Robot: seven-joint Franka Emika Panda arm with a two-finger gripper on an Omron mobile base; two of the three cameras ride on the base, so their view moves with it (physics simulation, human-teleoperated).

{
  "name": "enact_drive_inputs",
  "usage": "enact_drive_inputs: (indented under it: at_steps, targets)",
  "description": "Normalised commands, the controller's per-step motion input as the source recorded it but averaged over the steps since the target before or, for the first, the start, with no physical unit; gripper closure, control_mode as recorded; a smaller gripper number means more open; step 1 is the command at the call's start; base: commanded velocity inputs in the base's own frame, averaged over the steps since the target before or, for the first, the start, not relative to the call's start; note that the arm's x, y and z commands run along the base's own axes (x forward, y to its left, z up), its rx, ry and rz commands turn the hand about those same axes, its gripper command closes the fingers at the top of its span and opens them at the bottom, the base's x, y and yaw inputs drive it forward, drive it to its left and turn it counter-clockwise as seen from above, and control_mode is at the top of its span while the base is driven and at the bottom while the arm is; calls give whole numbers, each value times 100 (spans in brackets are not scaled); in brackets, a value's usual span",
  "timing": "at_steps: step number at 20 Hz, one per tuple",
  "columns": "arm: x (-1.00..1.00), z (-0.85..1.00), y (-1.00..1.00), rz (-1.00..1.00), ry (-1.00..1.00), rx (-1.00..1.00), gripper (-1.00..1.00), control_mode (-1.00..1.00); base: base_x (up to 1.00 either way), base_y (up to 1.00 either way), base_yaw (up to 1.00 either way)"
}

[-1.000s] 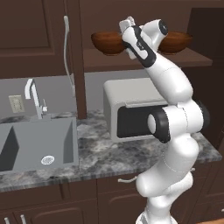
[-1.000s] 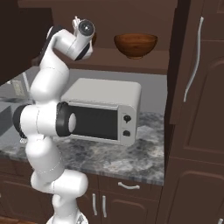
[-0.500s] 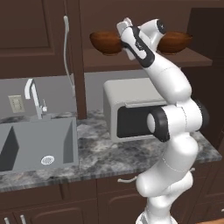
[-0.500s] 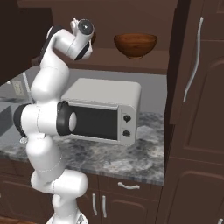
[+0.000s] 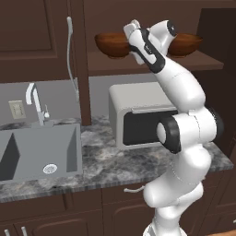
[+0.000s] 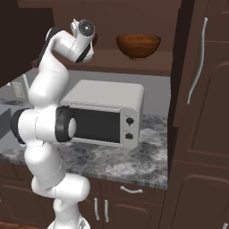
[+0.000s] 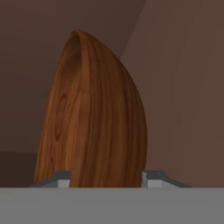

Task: Move the bowls from the cabinet to the plates on the dining table.

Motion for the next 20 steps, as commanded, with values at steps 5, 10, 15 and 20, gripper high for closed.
enact_drive_inputs:
  at_steps: [5,10,15,20]
  targets:
    - [-48,41,-1,0,13,2,100,-100,0,0,0]
    - [-87,9,-27,0,-1,1,100,-100,0,0,0]
    - [-100,0,-40,0,-7,1,100,-100,0,0,0]
    - [-100,0,-32,0,-12,0,100,-100,0,0,0]
